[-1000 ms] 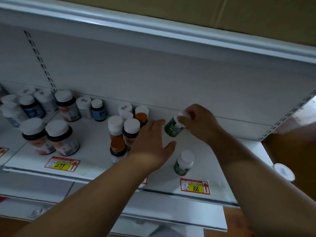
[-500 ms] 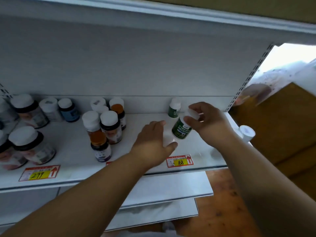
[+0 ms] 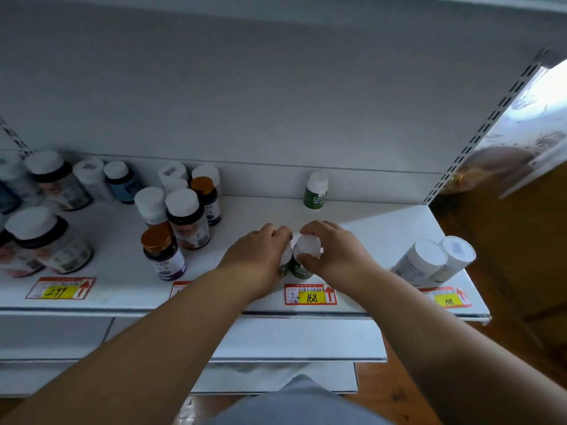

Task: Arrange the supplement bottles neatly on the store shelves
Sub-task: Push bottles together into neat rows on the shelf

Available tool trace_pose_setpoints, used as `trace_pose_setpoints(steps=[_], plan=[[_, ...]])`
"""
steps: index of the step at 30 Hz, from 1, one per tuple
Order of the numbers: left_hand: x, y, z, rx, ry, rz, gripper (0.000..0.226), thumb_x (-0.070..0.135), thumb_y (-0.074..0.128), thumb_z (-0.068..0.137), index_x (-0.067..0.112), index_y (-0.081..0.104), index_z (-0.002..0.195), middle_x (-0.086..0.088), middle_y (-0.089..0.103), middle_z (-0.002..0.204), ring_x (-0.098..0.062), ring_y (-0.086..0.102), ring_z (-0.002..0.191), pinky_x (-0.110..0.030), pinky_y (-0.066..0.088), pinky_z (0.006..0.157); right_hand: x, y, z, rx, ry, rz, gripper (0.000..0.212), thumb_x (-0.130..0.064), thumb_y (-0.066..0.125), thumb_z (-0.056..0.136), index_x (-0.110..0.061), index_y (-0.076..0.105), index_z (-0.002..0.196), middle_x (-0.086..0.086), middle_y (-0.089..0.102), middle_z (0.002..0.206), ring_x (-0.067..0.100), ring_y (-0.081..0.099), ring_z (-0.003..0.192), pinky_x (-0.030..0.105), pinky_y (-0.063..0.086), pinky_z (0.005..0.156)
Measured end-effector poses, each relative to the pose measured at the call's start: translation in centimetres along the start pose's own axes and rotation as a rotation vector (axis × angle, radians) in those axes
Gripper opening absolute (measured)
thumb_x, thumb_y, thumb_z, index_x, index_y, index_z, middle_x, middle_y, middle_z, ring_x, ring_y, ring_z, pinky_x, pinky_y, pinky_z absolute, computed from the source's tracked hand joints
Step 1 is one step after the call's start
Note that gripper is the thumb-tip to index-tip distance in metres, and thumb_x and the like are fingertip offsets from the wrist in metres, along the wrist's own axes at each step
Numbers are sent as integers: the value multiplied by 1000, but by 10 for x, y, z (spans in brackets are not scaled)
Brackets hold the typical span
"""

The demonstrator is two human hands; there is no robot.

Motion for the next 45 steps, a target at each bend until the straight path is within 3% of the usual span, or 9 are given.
trace_pose_setpoints(steps=[3,7,10,18,22,25,30,39,45], plan=[[1,-1,0,4,-5,-21,63,34,75,78,31,37,128,-1,50,125,-26,55,103,-35,47,77,0,5,2,-56,-18,-48,50,-40,68,82,-29,50,127,-5,56,121,17,57,100,25,44,81],[1,-3,-1,15,30,-29,75,45,74,73,31,34,135,0,45,128,-25,52,106,-37,47,83,7,-12,18,-8,25,37,64,-71,53,76,-31,52,126,-10,55,120,12,58,100,31,49,81],[15,-15,-2,103,113,38,89,62,70,69,32,27,141,2,41,134,-22,47,115,-37,40,97,29,-53,63,197,112,5,44,-55,51,88,-27,55,122,2,57,121,23,60,100,30,45,78],[48,-8,12,56,172,187,65,59,59,81,30,32,132,-1,55,117,-24,50,100,-38,35,83,44,-28,123,-37,16,-333,47,-27,58,91,-26,43,136,15,39,131,36,50,116,44,45,98],[47,-6,14,52,165,216,62,59,58,82,28,33,129,-1,55,115,-24,49,100,-36,33,81,46,-28,117,-25,18,-207,45,-23,62,89,-23,42,130,14,47,128,35,55,109,39,47,91],[46,-4,15,61,167,210,62,59,58,81,28,33,129,0,55,113,-22,49,97,-35,29,78,37,-37,94,-48,-27,-152,42,-25,66,86,-26,43,121,6,59,113,24,56,91,30,42,72],[44,1,19,58,164,186,60,61,57,80,29,36,126,3,56,110,-22,49,96,-33,25,74,30,-32,12,-101,-92,-157,40,-30,64,80,-37,40,112,-11,51,96,11,50,76,17,33,56],[45,6,24,38,145,220,60,59,55,82,26,36,128,-2,57,117,-25,50,101,-37,29,73,31,-21,-25,-63,63,-135,43,-25,58,88,-34,35,123,1,53,121,18,50,90,29,43,72],[45,-5,15,17,145,129,77,60,54,79,23,27,141,-6,43,135,-28,40,119,-42,33,96,27,-26,-35,22,126,-142,54,-30,61,87,-36,33,134,-2,42,139,19,50,112,26,42,86]])
Point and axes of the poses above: each hand's wrist, its own z-axis towards the middle knuckle, its own y-axis out of the palm, x = y × z, the point moved 10 cm from there along z, towards the middle knuckle
